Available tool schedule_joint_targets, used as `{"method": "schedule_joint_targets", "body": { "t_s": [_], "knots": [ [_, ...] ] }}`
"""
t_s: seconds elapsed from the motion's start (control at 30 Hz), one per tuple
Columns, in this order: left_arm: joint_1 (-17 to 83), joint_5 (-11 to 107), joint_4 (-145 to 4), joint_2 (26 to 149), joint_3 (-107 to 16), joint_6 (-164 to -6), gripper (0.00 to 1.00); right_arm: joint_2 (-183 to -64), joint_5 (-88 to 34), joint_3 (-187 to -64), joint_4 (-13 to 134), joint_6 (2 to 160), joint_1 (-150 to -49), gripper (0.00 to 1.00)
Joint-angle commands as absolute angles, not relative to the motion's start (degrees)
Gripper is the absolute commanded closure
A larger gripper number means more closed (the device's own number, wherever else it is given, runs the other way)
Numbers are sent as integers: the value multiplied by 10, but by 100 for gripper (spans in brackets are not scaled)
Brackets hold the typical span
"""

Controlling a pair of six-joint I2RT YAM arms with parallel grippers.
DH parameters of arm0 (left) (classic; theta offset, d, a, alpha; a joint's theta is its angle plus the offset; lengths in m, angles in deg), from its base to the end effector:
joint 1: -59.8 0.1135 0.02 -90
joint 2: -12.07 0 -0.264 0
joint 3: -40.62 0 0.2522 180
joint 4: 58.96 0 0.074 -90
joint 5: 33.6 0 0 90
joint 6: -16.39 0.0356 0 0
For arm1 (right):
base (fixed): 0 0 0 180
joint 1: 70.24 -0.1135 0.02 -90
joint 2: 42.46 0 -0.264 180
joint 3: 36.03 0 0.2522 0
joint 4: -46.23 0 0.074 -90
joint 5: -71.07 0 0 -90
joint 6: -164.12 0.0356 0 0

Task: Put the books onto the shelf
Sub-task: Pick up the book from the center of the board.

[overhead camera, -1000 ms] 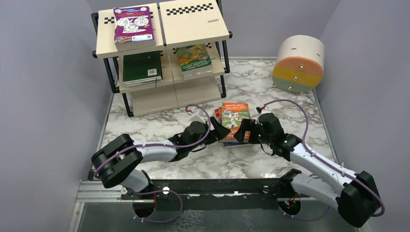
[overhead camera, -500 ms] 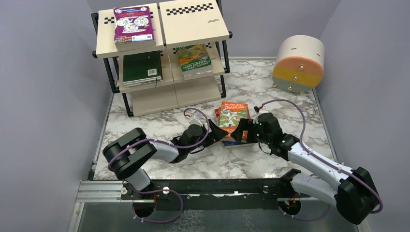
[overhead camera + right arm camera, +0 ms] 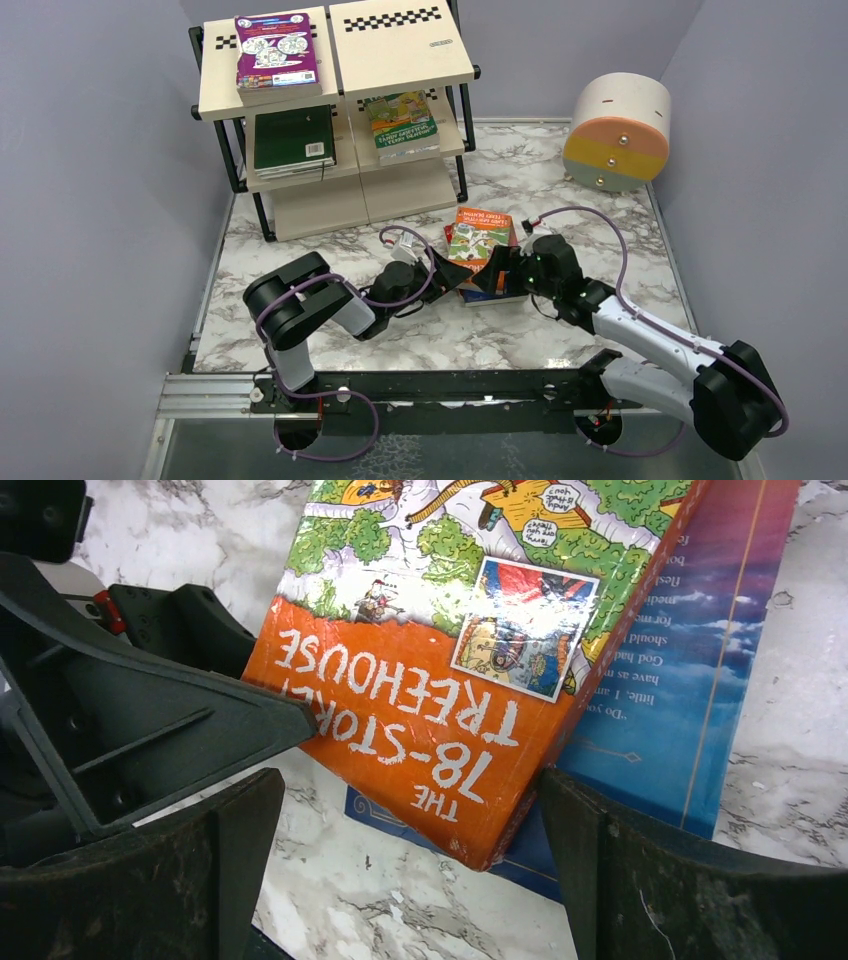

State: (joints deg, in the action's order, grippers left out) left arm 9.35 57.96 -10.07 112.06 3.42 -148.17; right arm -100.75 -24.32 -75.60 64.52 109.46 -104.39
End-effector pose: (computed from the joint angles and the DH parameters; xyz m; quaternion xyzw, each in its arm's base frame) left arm 0.1838 -0.2211 0.1229 -0.1727 0.7683 -0.5417 0.2940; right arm 0.1698 0.1192 0.1913 -0.0117 0.8942 0.2886 0.3422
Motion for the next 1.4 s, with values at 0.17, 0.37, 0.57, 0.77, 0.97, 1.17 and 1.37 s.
{"method": "schedule_joint_targets", "body": {
  "t_s": [0.17, 0.37, 0.57, 0.77, 0.97, 1.17, 1.37],
  "knots": [
    [103, 563, -27, 1136, 35, -1487, 42, -1021, -282, -750, 581, 1087, -1046, 4],
    [115, 569, -25, 1127, 44, -1481, 74, -1012, -279, -751, 591, 1085, -1046, 5],
    [121, 564, -20, 1110, 53, -1477, 99, -979, -263, -755, 628, 1083, -1046, 5],
    [122, 567, -57, 1044, 69, -1477, 100, -932, -207, -796, 721, 1071, -1046, 5],
    [117, 566, -175, 953, 37, -1446, 100, -923, -142, -852, 798, 1052, -1046, 4],
    [107, 546, -252, 924, -12, -1436, 100, -923, -105, -890, 833, 1051, -1046, 4],
    [68, 552, -298, 919, -60, -1433, 100, -869, -35, -927, 897, 1057, -1046, 3]
  ]
}}
